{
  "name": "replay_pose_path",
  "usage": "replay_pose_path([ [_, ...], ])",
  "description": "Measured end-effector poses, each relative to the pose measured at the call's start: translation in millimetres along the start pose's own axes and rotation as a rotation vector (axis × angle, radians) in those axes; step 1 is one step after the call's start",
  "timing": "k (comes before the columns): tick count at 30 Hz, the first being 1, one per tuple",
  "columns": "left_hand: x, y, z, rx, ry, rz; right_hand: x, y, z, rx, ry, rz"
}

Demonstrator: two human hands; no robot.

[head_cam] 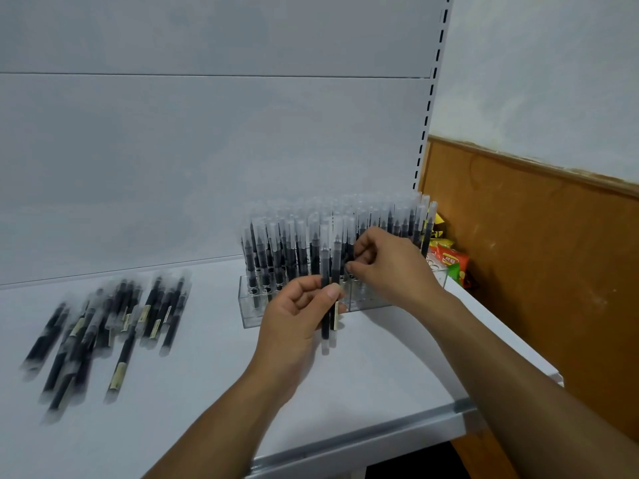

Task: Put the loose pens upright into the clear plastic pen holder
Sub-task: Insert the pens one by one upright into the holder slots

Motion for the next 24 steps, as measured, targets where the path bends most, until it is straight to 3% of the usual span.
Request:
replay_pose_path([
  [5,-0.5,0.5,-0.4,0.011,-0.002,-0.006,-5.5,4.8,0.6,-0.001,-0.051,-0.006],
  [9,1.1,-0.4,0.0,0.008,-0.008,-0.002,-11.6,22.3,15.1,-0.120,-0.234,0.013],
  [14,2.6,-0.5,0.8,0.016,-0.035,-0.007,3.0,48.6,-4.9,0.145,-0.524,0.044],
  [18,3.0,-0.3,-0.8,0.010,-0.064,-0.029,8.4,50.9,-5.6,0.191,-0.610,0.042],
  [21,2.7,-2.0,2.4,-0.006,-0.055,-0.048,4.0,41.0,12.3,0.125,-0.718,0.015],
  [24,5.3,-1.6,3.7,-0.002,-0.016,-0.021,-9.4,24.9,41.4,-0.053,-0.767,-0.027],
])
Point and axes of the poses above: each hand's wrist, its own y-axis away from the middle knuckle, its own z-axis out of the back of the hand, x = y × z, the point moved 9 cm from there along -y, towards the middle knuckle, and after that the axes turned 12 degrees about -z, right-handed, at the moved point
